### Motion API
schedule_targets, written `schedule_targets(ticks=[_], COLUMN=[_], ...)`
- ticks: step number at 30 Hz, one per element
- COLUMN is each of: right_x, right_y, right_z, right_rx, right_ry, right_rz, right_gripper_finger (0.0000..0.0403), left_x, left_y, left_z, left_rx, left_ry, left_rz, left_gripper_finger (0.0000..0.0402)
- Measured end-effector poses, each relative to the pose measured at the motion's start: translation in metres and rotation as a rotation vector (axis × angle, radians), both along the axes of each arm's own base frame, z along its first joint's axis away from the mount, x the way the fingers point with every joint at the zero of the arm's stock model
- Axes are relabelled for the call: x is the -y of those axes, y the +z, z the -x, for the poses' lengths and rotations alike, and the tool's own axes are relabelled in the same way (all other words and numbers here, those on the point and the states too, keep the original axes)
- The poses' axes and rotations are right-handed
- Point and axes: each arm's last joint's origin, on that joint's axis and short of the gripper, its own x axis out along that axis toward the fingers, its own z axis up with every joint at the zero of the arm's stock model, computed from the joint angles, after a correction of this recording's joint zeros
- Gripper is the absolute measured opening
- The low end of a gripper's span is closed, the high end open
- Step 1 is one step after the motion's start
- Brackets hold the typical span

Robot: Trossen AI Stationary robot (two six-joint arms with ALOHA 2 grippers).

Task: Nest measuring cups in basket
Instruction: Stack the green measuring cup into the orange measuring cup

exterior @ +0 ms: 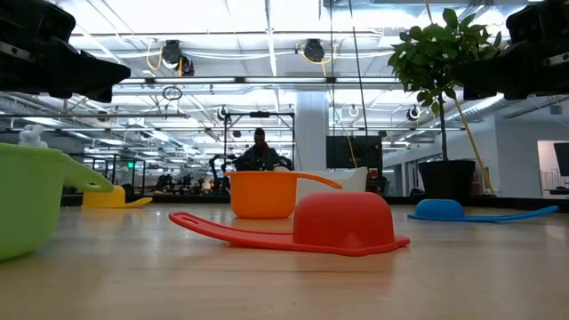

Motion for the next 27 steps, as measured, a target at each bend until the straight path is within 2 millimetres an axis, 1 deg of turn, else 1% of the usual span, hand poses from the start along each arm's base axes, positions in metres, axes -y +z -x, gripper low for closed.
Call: schedule_targets(ticks=[3,6,9,10,13,15,18,23,25,27], right_x=[0.000,0.000,0.000,0.000,0.000,0.000,0.000,0.000,0.000,0.000], right_y=[0.001,0.009,0.014,0.015,0.016,0.016,0.017,0.022,0.023,0.023], right_z=[0.000,0.001,0.001,0.002,0.002,0.002,0.002,0.002,0.002,0.001], right_rx=[0.013,0.086,0.136,0.149,0.147,0.142,0.145,0.185,0.189,0.182], right_ry=[0.001,0.006,0.018,0.025,0.043,0.053,0.062,0.089,0.100,0.105], right_rz=[-0.048,-0.100,-0.201,-0.244,-0.404,-0.487,-0.561,-0.658,-0.712,-0.753], right_gripper_finger=[0.0000,0.0000,0.0000,0.0000,0.0000,0.0000,0.0000,0.0000,0.0000,0.0000], left_x=[0.000,-0.002,-0.003,-0.003,-0.002,-0.001,0.003,0.012,0.016,0.019], left_y=[0.001,0.001,0.001,0.001,0.002,0.004,0.005,0.010,0.017,0.029], left_z=[0.000,0.000,0.000,0.000,0.000,0.000,-0.001,-0.005,-0.007,-0.010], left_rx=[0.007,0.014,0.013,0.012,0.014,0.029,0.022,0.051,0.058,0.052], left_ry=[0.017,0.076,0.093,0.092,0.060,0.043,0.003,-0.077,-0.093,-0.084], left_rz=[-0.016,-0.012,0.028,0.057,0.279,0.325,0.383,0.383,0.356,0.326], left_gripper_finger=[0.0035,0.0035,0.0035,0.0035,0.0035,0.0035,0.0035,0.0035,0.0035,0.0035])
